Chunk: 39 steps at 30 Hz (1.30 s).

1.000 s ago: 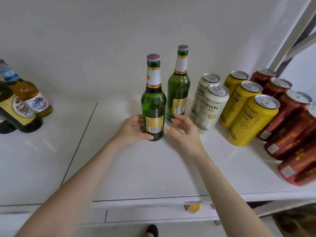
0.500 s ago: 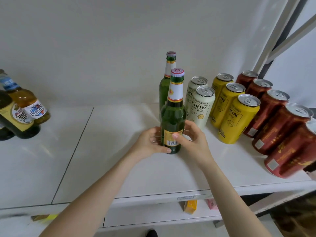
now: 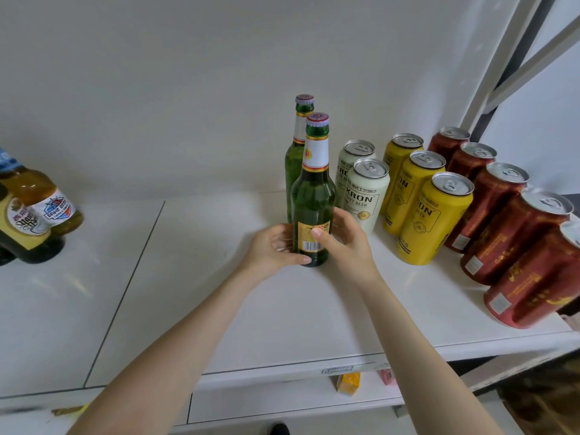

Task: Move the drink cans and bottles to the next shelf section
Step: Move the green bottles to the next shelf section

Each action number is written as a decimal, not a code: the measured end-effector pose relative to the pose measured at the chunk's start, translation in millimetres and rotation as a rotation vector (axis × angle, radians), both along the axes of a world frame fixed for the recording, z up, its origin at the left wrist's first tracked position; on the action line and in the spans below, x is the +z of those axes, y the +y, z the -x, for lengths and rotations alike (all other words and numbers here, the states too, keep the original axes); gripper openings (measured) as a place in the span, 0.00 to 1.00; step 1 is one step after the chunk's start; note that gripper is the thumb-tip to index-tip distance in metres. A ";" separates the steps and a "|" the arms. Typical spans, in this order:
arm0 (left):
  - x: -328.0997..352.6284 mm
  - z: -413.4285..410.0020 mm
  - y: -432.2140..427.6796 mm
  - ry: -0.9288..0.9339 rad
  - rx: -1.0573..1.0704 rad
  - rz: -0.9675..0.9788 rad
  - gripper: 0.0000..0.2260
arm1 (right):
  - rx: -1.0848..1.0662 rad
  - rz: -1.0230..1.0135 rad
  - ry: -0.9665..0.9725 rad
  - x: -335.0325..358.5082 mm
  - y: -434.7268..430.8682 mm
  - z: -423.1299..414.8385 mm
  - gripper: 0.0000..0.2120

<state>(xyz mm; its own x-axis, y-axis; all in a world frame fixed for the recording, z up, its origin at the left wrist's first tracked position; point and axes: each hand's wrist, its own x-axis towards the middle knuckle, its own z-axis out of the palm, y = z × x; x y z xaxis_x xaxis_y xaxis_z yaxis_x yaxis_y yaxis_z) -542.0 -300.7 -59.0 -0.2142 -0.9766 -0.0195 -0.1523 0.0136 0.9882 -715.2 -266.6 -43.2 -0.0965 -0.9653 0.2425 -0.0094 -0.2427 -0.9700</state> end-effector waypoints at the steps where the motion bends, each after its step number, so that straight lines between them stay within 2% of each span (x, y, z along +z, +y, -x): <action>1: -0.1 -0.2 -2.9 0.001 0.001 0.001 0.29 | -0.002 -0.005 -0.007 -1.0 -2.5 -0.9 0.22; 5: 1.3 -0.1 -12.1 -0.001 -0.002 0.000 0.29 | -0.003 -0.033 -0.028 -1.9 -10.4 -3.9 0.26; 18: 3.1 -1.4 -22.3 -0.037 -0.022 0.005 0.25 | -0.023 -0.062 0.006 3.7 -14.2 -7.2 0.29; 24: 4.8 -1.2 -18.8 -0.068 -0.017 0.003 0.25 | -0.040 -0.076 0.010 3.9 -14.0 -5.1 0.23; 28: 8.1 -5.7 -13.8 -0.121 -0.040 0.006 0.28 | -0.069 -0.108 0.030 6.6 -11.4 -2.6 0.19; 33: 12.6 -19.3 0.7 -0.258 -0.005 0.024 0.30 | -0.167 -0.154 0.127 10.5 5.4 3.4 0.23; 36: 11.7 -28.6 15.5 -0.382 0.048 0.078 0.28 | -0.236 -0.152 0.288 9.1 24.4 8.4 0.24; 39: 10.7 -36.8 37.1 -0.560 0.105 0.220 0.25 | -0.289 -0.129 0.518 6.6 49.3 13.4 0.25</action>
